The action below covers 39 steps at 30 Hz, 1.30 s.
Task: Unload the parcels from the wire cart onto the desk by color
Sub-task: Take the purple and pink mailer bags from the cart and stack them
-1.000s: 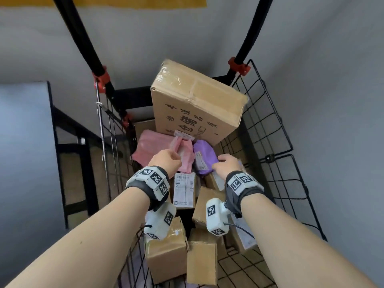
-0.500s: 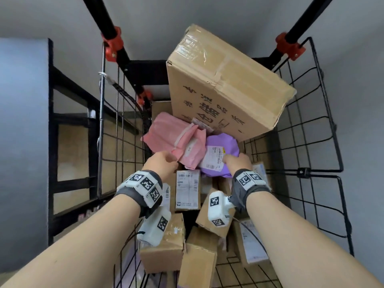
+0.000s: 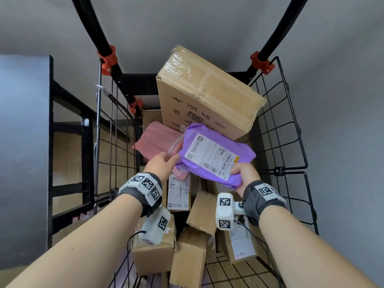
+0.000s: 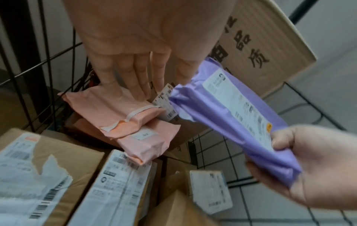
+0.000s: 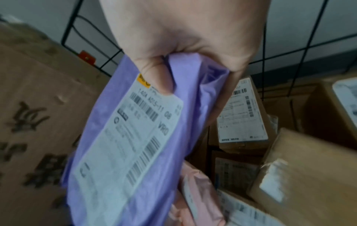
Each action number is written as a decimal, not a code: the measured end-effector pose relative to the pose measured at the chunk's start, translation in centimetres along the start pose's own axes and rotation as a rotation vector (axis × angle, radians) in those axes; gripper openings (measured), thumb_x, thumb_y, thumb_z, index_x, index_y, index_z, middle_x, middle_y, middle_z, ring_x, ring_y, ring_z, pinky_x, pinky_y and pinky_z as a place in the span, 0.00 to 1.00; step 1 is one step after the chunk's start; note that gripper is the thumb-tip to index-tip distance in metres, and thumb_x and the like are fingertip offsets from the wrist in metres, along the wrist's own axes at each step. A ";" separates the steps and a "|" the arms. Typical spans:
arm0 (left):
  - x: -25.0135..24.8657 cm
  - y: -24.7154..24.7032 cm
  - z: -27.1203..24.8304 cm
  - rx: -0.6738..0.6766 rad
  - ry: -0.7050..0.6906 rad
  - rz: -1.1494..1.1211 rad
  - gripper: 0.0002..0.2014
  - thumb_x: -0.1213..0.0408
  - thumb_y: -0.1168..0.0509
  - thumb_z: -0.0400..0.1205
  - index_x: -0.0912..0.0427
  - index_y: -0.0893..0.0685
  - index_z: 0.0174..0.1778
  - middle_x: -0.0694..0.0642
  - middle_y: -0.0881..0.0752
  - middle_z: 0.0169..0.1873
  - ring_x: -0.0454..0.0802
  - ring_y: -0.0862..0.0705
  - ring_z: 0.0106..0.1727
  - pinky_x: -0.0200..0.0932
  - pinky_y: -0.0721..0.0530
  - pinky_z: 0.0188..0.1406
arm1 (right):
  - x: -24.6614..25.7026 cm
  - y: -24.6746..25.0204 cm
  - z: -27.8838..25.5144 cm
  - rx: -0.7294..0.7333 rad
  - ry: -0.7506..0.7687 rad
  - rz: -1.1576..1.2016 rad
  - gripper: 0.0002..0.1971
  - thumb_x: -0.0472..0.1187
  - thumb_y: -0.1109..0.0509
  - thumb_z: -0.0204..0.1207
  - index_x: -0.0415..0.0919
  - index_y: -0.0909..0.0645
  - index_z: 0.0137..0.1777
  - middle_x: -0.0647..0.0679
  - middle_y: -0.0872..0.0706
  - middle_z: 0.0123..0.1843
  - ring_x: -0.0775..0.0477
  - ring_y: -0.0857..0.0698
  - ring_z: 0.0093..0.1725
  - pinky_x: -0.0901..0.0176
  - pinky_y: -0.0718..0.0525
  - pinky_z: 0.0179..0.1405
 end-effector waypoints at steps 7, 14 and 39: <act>1.2 1.3 0.5 -0.116 -0.043 0.011 0.36 0.63 0.33 0.77 0.55 0.40 0.81 0.59 0.31 0.76 0.58 0.26 0.71 0.50 0.24 0.67 | 1.1 -2.4 -0.4 -0.070 0.170 -0.420 0.15 0.28 0.33 0.51 0.31 0.21 0.41 0.37 0.14 0.44 0.39 0.16 0.43 0.50 0.15 0.43; 1.8 -0.7 0.2 0.299 -0.035 -0.037 0.23 0.64 0.21 0.67 0.57 0.18 0.58 0.55 0.14 0.49 0.50 0.15 0.46 0.39 0.19 0.42 | 0.7 -6.6 -1.4 0.173 0.356 -0.856 0.07 0.35 0.38 0.46 0.45 0.22 0.24 0.51 0.25 0.24 0.48 0.28 0.31 0.62 0.32 0.29; 4.8 3.1 3.2 -0.411 0.179 -0.116 0.14 0.57 0.35 0.79 0.58 0.23 0.58 0.60 0.16 0.50 0.62 0.19 0.51 0.42 0.28 0.45 | -2.6 -7.9 9.0 0.122 -0.176 -0.281 0.05 0.34 0.28 0.76 0.33 0.22 0.43 0.44 0.19 0.28 0.53 0.23 0.16 0.66 0.23 0.13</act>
Point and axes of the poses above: each hand's wrist, its own z-axis towards the middle knuckle, its own y-axis out of the back of the hand, x = y × z, the point moved 3 cm from there along z, towards the middle knuckle
